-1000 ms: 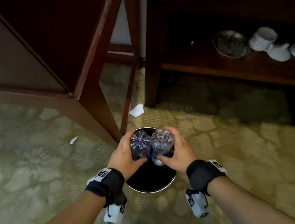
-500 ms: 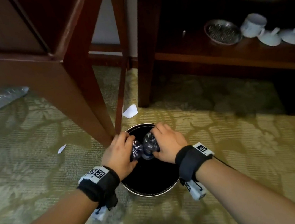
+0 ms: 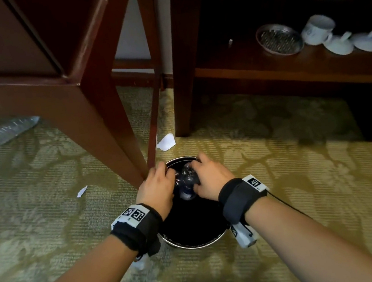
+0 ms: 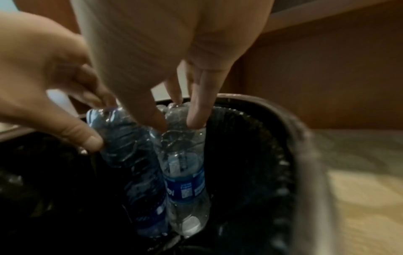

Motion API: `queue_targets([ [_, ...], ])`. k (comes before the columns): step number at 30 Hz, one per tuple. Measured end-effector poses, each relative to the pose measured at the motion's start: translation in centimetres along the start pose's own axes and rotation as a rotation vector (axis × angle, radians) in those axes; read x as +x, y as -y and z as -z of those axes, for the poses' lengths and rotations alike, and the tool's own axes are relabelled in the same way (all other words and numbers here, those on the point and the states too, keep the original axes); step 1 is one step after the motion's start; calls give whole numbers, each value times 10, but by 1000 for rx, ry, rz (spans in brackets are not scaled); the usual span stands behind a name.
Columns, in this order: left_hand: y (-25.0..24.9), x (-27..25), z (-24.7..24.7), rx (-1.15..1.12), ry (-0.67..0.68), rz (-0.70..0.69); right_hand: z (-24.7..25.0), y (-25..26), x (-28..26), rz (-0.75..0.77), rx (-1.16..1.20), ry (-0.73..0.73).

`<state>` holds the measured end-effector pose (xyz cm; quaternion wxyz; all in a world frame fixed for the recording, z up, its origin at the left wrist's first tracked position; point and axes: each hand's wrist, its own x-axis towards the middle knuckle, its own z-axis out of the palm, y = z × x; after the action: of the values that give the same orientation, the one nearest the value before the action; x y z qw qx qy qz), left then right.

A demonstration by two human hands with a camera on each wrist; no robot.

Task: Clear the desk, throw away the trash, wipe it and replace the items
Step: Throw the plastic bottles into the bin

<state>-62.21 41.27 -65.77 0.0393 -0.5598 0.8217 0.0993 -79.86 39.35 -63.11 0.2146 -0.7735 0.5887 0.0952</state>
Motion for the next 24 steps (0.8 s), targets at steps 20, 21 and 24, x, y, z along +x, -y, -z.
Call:
queue_targets([
  [20,3,5,13,32,237,-22,5,-3,-10,-45,-141,46],
  [21,3,1,21,2,238,4,10,-2,-16,-56,-118,34],
  [24,-5,-19,55,-90,213,47,32,8,-43,-107,-17,6],
])
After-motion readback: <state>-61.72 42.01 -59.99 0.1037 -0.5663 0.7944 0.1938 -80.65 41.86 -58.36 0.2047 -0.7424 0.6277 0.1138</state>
